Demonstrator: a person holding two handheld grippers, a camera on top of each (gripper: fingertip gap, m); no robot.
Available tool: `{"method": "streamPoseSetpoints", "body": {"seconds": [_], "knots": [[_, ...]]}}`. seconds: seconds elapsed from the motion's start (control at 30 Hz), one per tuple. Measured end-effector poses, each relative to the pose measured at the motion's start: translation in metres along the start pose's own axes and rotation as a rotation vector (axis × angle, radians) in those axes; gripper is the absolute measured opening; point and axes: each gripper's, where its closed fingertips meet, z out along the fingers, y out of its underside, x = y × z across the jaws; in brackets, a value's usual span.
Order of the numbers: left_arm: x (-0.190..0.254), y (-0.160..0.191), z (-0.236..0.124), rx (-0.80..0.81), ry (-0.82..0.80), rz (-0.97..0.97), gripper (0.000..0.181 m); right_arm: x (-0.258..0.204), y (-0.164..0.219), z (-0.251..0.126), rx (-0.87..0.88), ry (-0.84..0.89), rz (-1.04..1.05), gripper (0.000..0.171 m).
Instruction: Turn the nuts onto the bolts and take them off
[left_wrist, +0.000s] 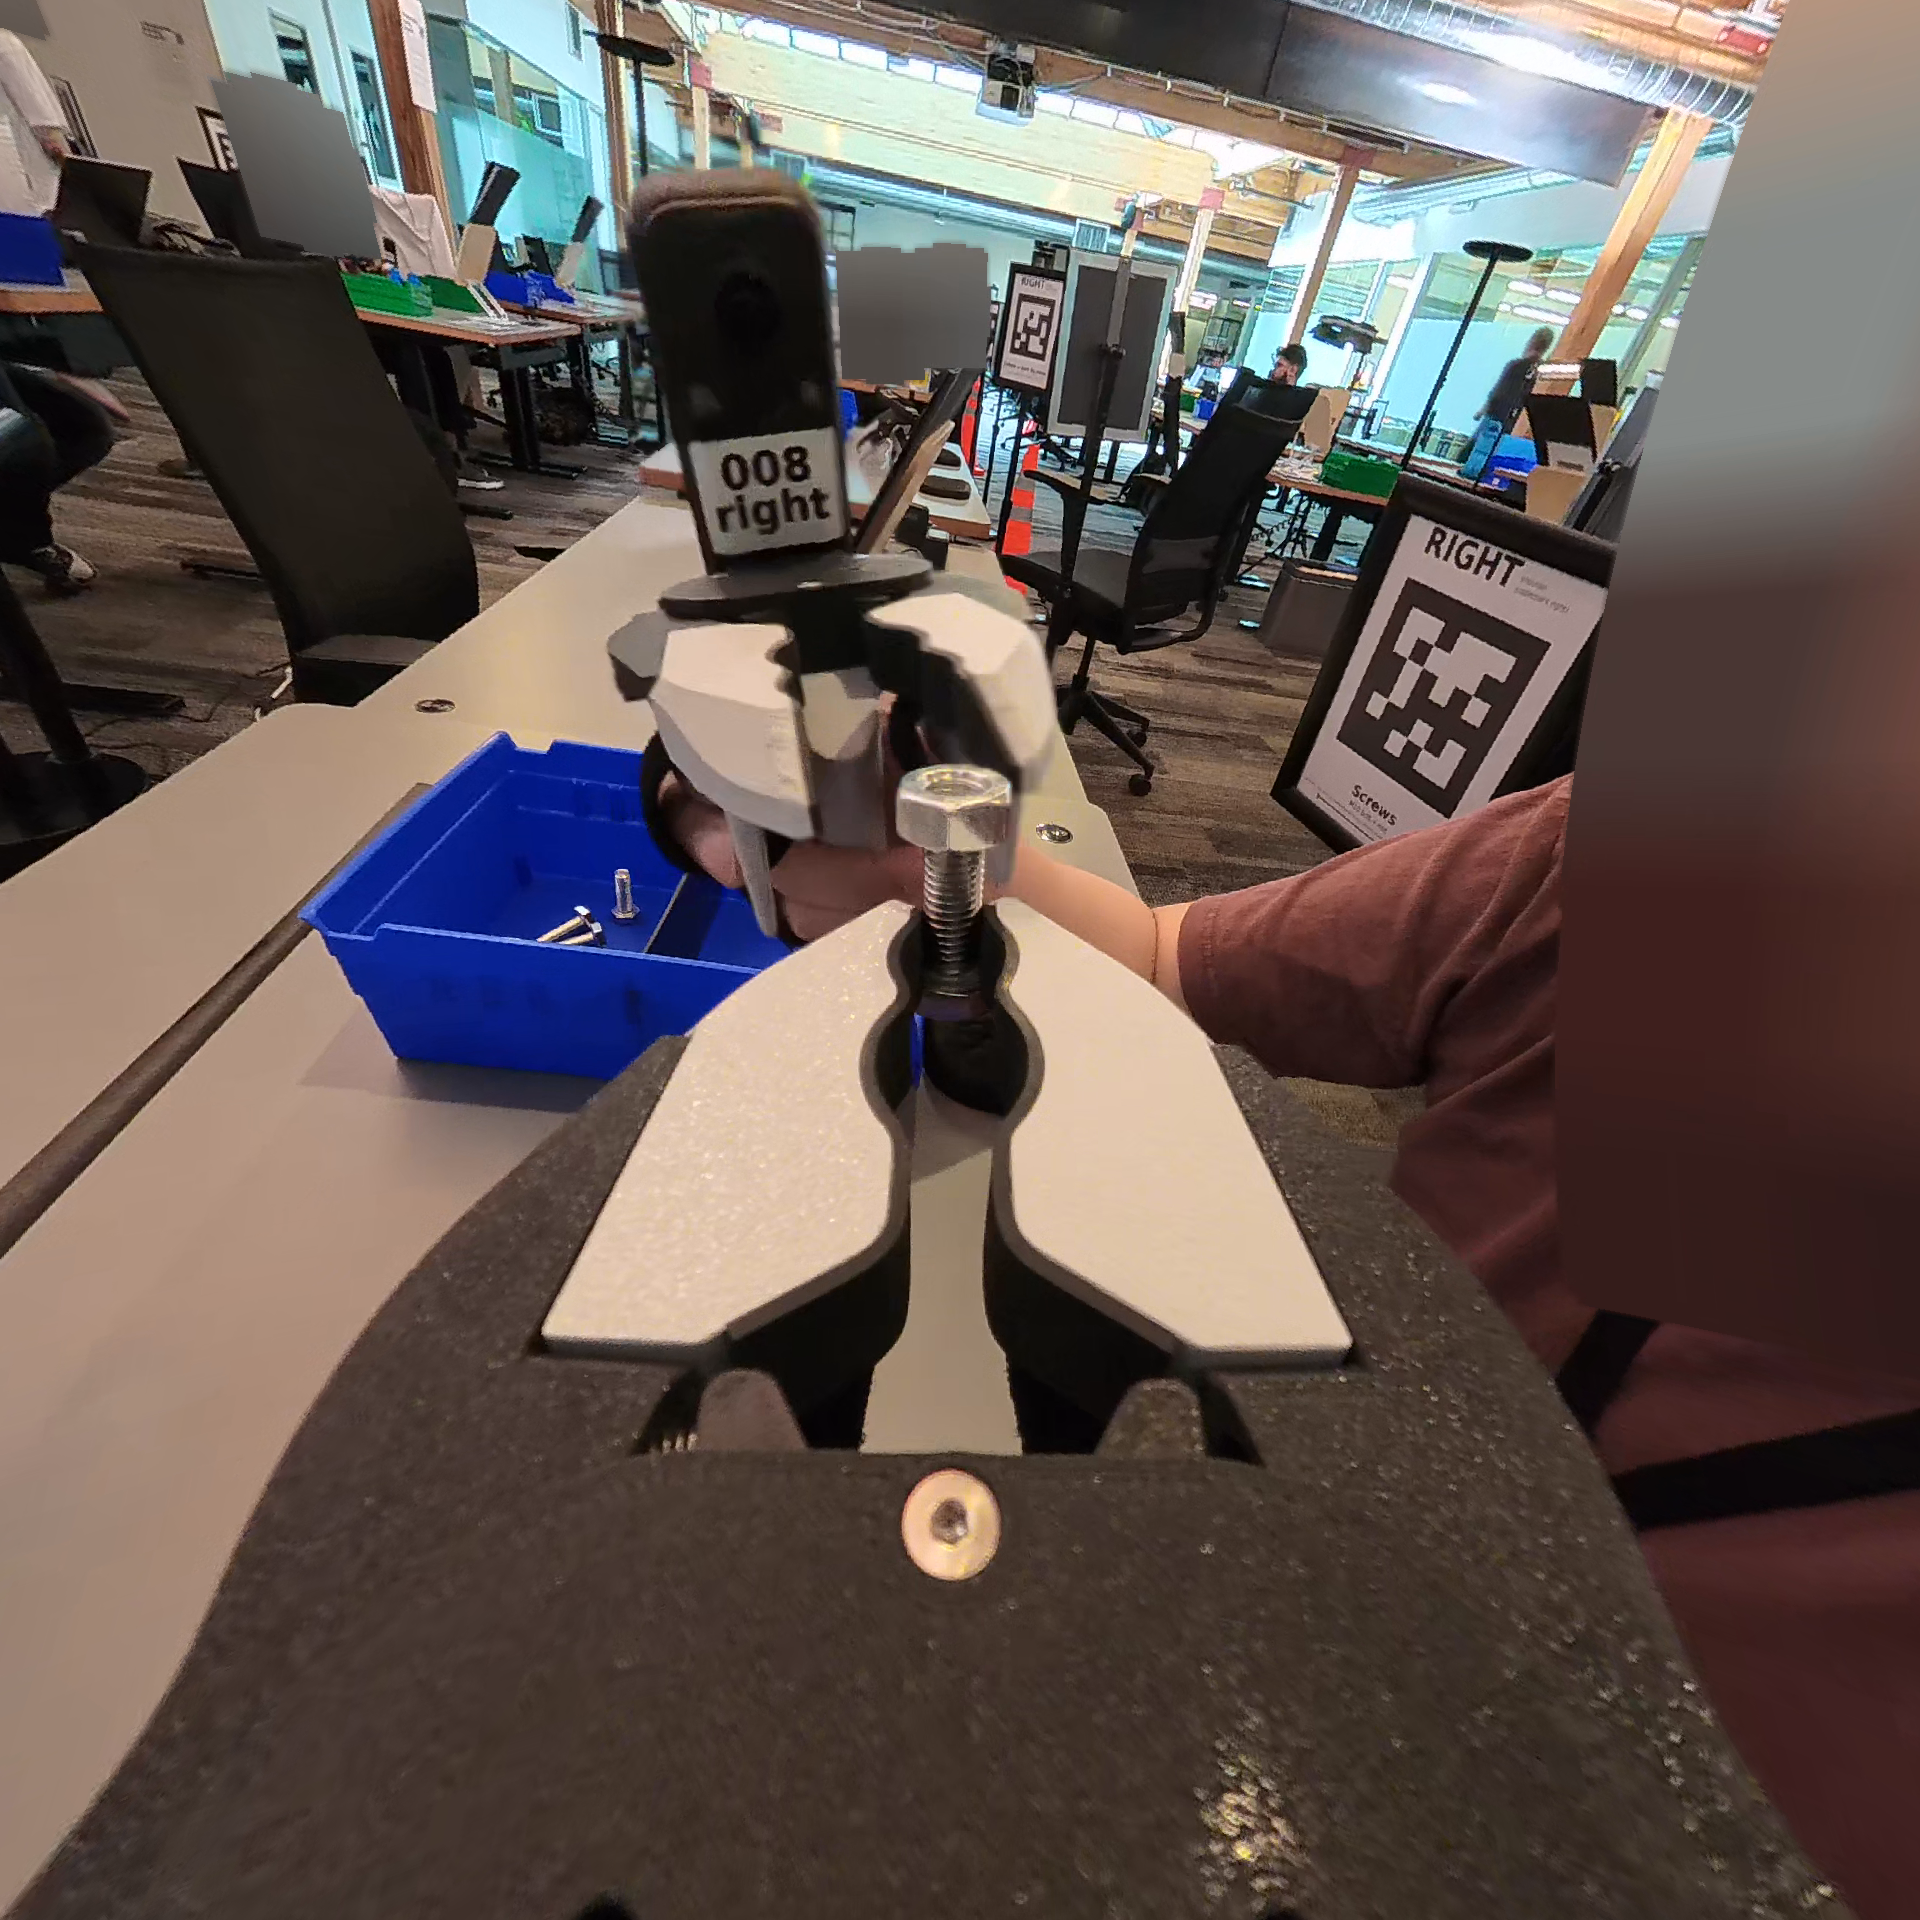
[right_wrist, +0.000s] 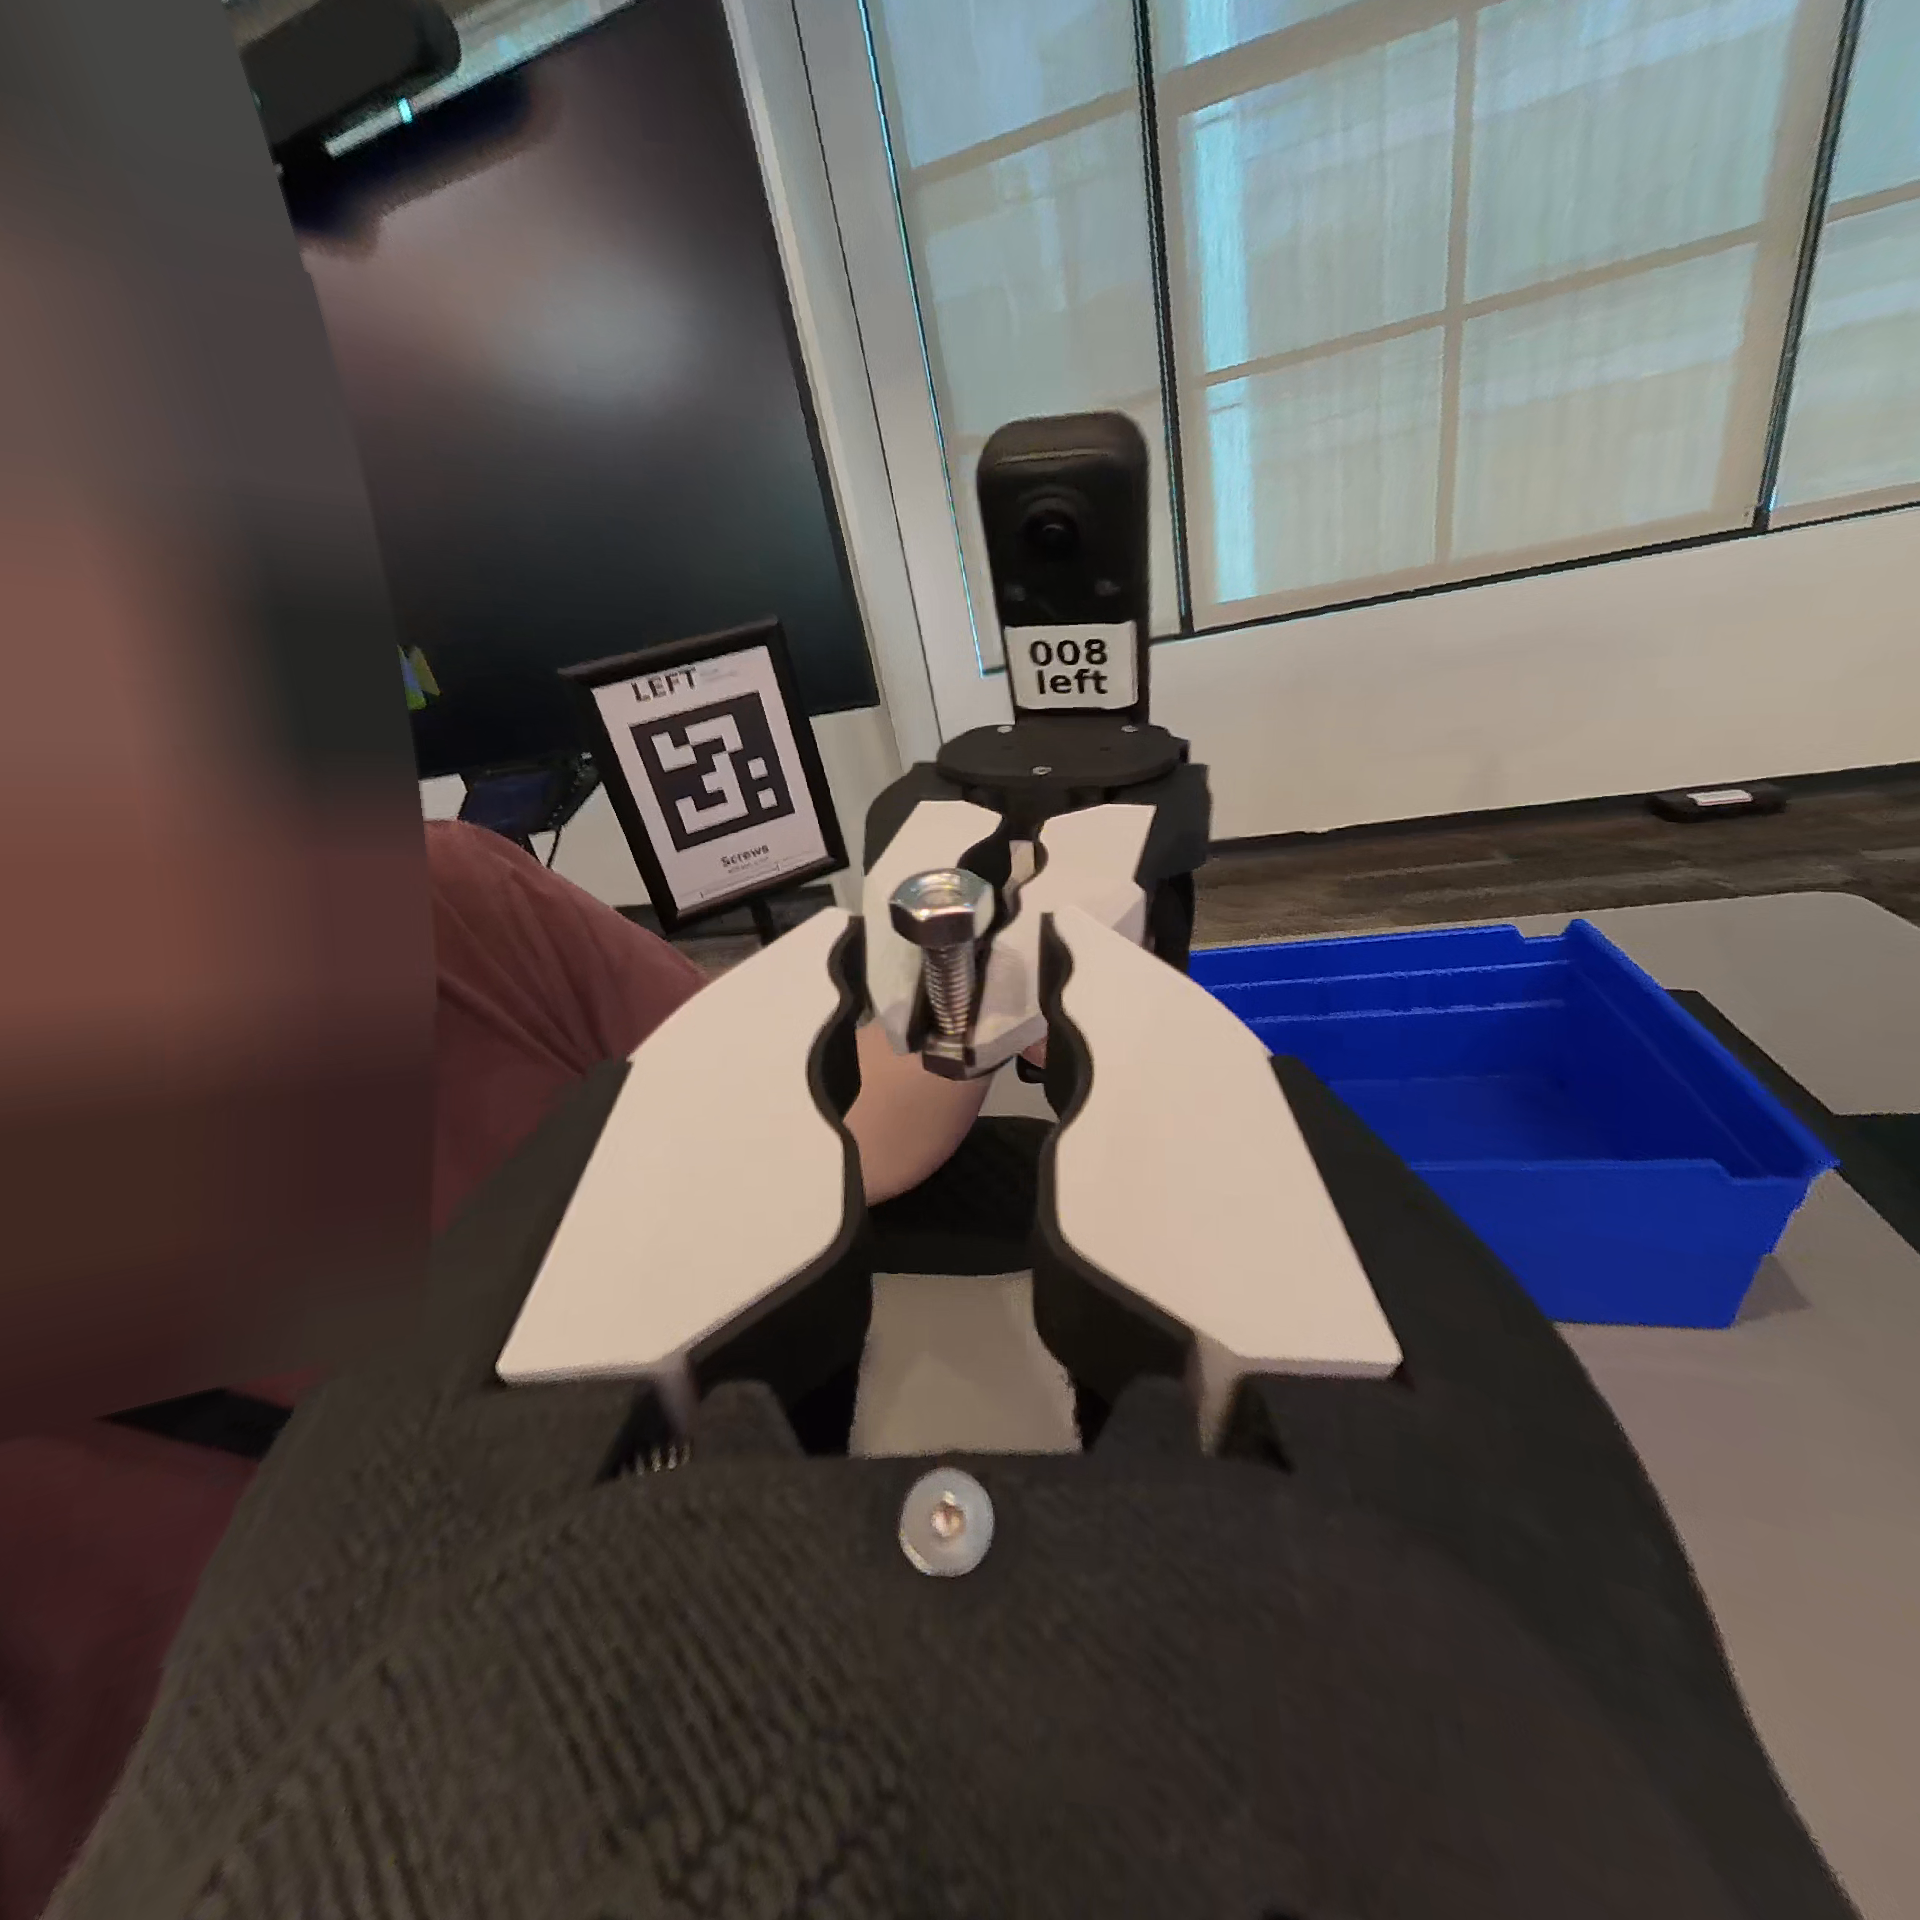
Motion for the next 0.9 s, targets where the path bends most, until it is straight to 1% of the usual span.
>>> {"method": "streamPoseSetpoints", "body": {"seconds": [0.1,0.17,0.23,0.3,0.47,0.67,0.77,0.83,0.9], "knots": [[0.002,0.001,0.002,-0.006,0.01,-0.001,0.009,-0.002,0.001,0.005,0.002,0.011,-0.018,0.03],[0.002,0.001,0.003,-0.008,0.004,0.004,0.009,0.003,-0.001,-0.001,0.014,0.008,0.006,0.031],[0.003,0.0,0.001,-0.003,0.006,0.005,0.009,0.01,-0.004,-0.008,0.034,0.02,0.029,0.026],[0.004,-0.001,0.001,0.002,0.013,0.003,0.009,0.008,-0.006,-0.009,0.044,0.009,0.033,0.027],[0.004,0.001,0.002,-0.008,0.017,0.002,0.009,-0.006,0.001,0.005,0.001,-0.019,-0.003,0.03],[0.005,0.0,0.001,-0.002,0.017,0.001,0.009,0.006,0.0,-0.005,0.012,0.003,0.025,0.028],[0.002,0.0,0.0,-0.002,0.001,0.005,0.009,-0.004,-0.004,-0.003,0.021,-0.021,0.005,0.03],[0.0,-0.001,0.001,0.0,-0.015,0.011,0.009,-0.006,-0.007,0.001,0.031,0.005,-0.018,0.031],[-0.001,-0.001,0.001,0.003,-0.03,0.015,0.009,-0.002,-0.005,0.005,0.014,0.079,-0.059,0.033]]}}
